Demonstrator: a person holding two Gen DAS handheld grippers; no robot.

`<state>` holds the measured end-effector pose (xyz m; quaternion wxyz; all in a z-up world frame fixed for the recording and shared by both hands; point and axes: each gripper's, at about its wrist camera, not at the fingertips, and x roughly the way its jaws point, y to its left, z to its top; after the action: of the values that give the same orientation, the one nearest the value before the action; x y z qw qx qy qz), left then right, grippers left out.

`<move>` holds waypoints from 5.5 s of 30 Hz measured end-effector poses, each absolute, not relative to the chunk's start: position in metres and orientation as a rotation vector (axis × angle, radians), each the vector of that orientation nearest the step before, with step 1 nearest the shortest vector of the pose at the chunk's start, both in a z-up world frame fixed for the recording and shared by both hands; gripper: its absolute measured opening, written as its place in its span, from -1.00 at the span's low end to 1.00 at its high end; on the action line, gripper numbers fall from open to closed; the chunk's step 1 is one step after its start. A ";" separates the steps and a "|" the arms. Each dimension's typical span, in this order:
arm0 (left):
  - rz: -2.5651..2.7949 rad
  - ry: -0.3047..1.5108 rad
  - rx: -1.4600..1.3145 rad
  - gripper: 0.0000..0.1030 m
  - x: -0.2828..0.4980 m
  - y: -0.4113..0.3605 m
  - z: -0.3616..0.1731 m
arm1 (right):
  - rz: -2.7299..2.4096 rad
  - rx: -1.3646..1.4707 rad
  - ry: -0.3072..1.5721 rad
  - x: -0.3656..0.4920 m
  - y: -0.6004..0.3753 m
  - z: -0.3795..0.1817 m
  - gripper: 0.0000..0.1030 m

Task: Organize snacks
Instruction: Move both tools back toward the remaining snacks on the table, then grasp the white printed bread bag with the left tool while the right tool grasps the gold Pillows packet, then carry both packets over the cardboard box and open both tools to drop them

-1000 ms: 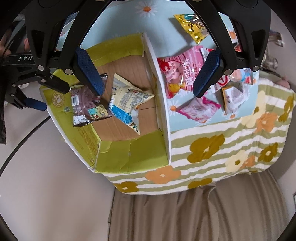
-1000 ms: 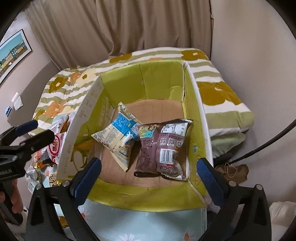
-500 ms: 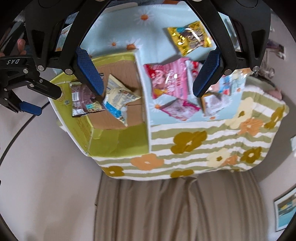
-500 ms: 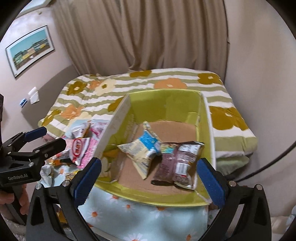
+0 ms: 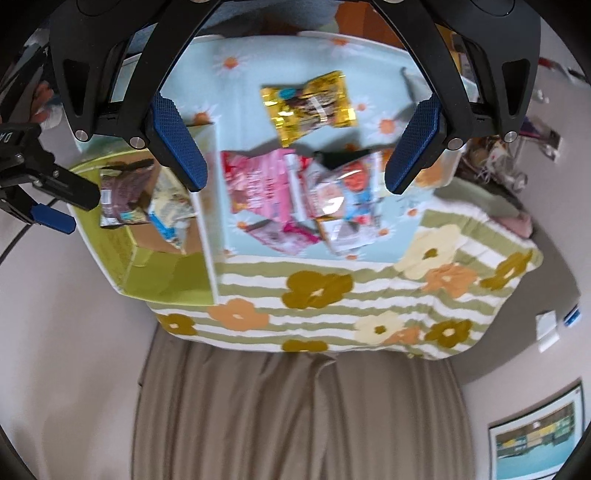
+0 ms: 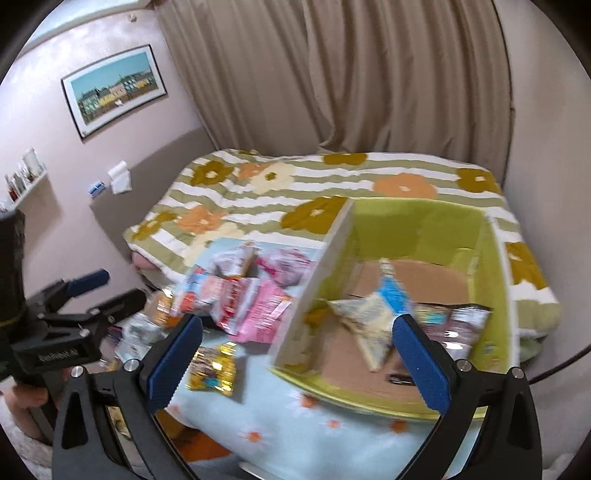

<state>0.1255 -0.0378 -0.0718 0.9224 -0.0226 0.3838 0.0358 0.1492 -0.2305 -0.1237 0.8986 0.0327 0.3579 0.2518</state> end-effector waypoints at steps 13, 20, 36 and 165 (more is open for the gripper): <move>0.096 0.903 -0.089 0.87 0.098 0.101 -0.109 | 0.532 0.059 0.841 0.134 -0.112 -0.156 0.99; 0.060 0.989 -0.128 0.87 0.097 0.151 -0.157 | 0.440 0.072 0.935 0.127 -0.080 -0.195 0.99; -0.050 1.105 -0.098 0.81 0.119 0.176 -0.259 | 0.264 0.295 1.062 0.114 -0.079 -0.285 0.99; -0.375 0.988 0.054 0.85 0.383 -0.219 -0.133 | 0.102 0.176 0.871 0.289 -0.360 -0.169 0.34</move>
<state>0.3831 -0.2190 -0.1331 0.8632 0.0257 0.4715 -0.1787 0.2893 -0.3597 -0.1694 0.9016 0.0852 0.4212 0.0492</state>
